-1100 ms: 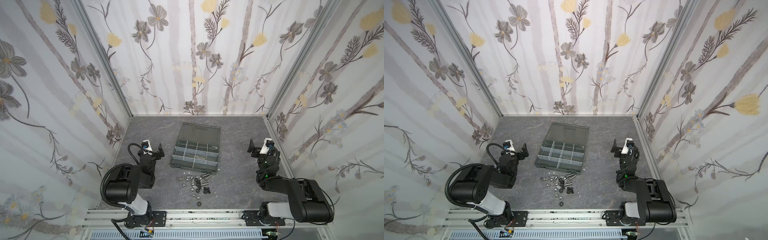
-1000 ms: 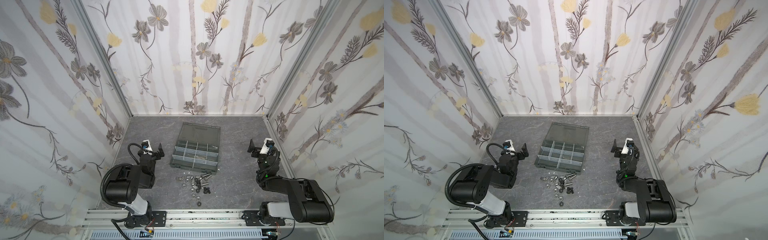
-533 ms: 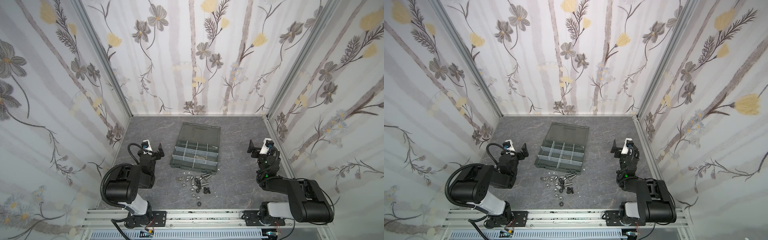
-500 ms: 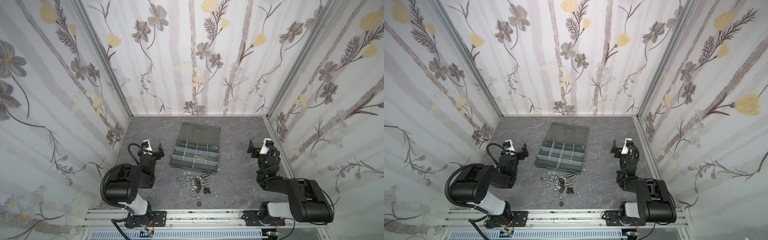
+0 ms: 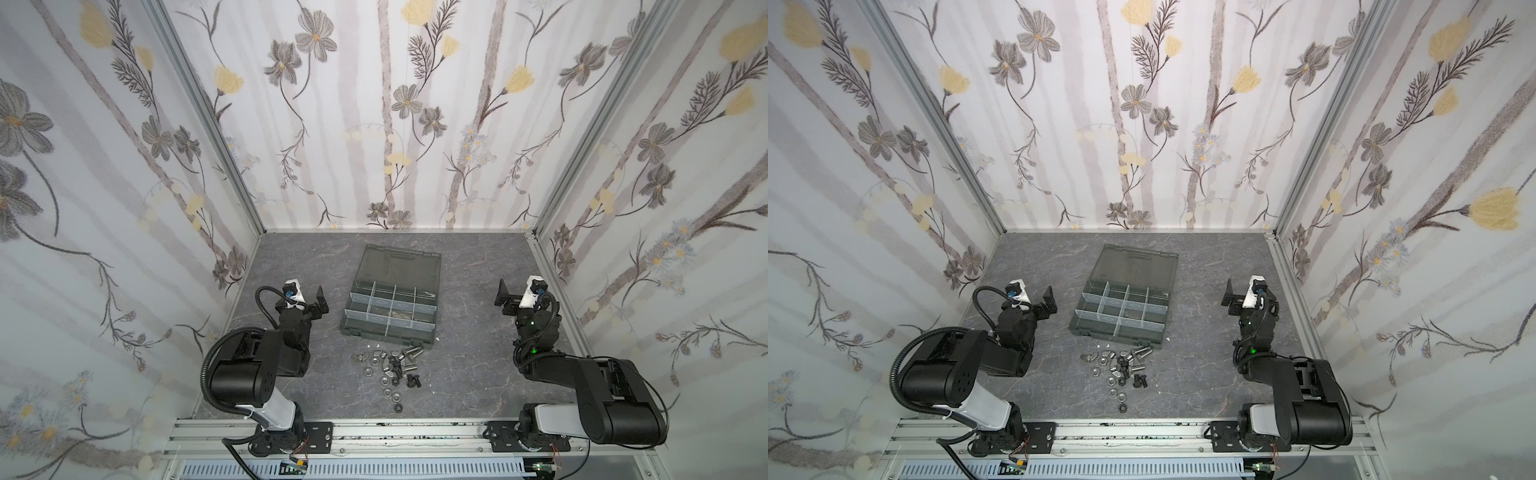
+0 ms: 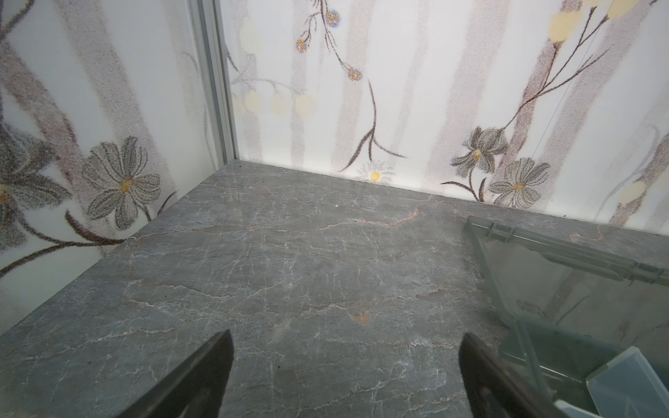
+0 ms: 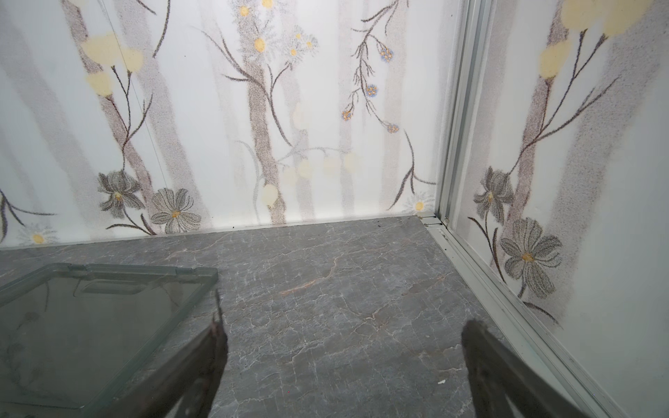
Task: Sort the screws and nuts into containers
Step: 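Raise both arms from rest and swing grippers toward the organizer box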
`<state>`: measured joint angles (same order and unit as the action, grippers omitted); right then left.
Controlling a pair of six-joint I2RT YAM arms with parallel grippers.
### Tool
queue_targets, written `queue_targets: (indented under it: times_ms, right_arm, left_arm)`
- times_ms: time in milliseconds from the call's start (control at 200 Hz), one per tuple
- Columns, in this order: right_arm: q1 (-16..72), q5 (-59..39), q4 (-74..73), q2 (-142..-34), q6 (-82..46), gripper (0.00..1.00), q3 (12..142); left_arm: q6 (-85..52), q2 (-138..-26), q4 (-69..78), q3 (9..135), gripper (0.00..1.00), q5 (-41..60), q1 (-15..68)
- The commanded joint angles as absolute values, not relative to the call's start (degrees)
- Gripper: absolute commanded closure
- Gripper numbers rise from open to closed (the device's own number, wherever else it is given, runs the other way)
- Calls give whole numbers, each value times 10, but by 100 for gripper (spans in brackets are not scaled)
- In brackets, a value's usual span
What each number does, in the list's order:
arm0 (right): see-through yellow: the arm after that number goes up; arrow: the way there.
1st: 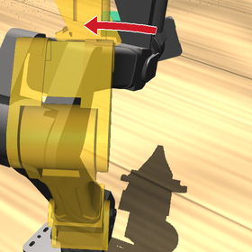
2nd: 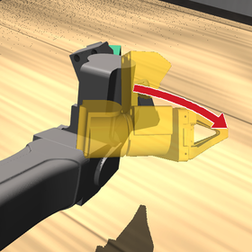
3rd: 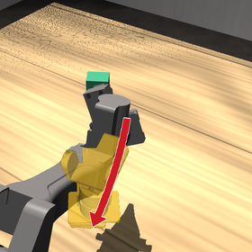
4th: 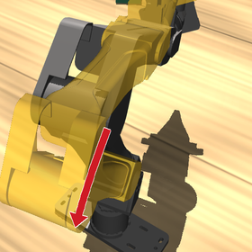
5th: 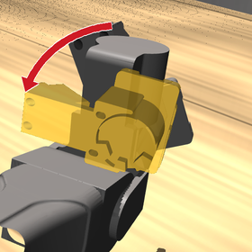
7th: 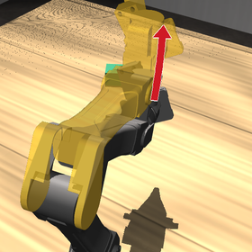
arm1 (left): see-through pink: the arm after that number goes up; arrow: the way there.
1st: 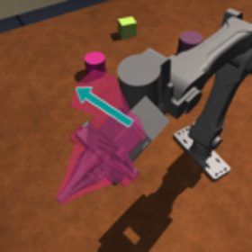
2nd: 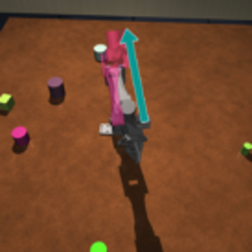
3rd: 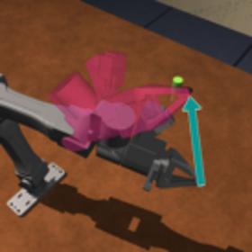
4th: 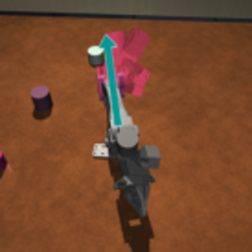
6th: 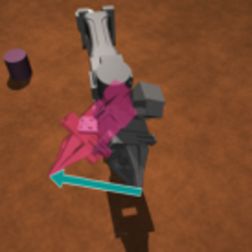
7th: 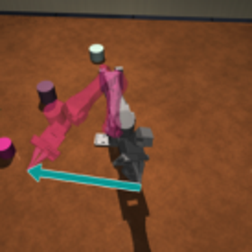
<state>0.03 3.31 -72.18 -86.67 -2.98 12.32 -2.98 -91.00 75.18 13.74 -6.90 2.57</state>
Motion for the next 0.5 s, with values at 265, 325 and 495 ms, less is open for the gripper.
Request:
queue_targets:
  times_ms: [265,325,495]
  right_arm:
    - [14,117,-642,-773,-42,0,131]
    - [20,114,-524,-716,-48,0,168]
    - [78,137,-204,-616,-82,0,287]
  left_arm:
    - [-60,-747,514,200,0,-116,31]
    - [-88,-684,385,237,0,-105,33]
    - [-135,-574,139,289,0,-77,84]
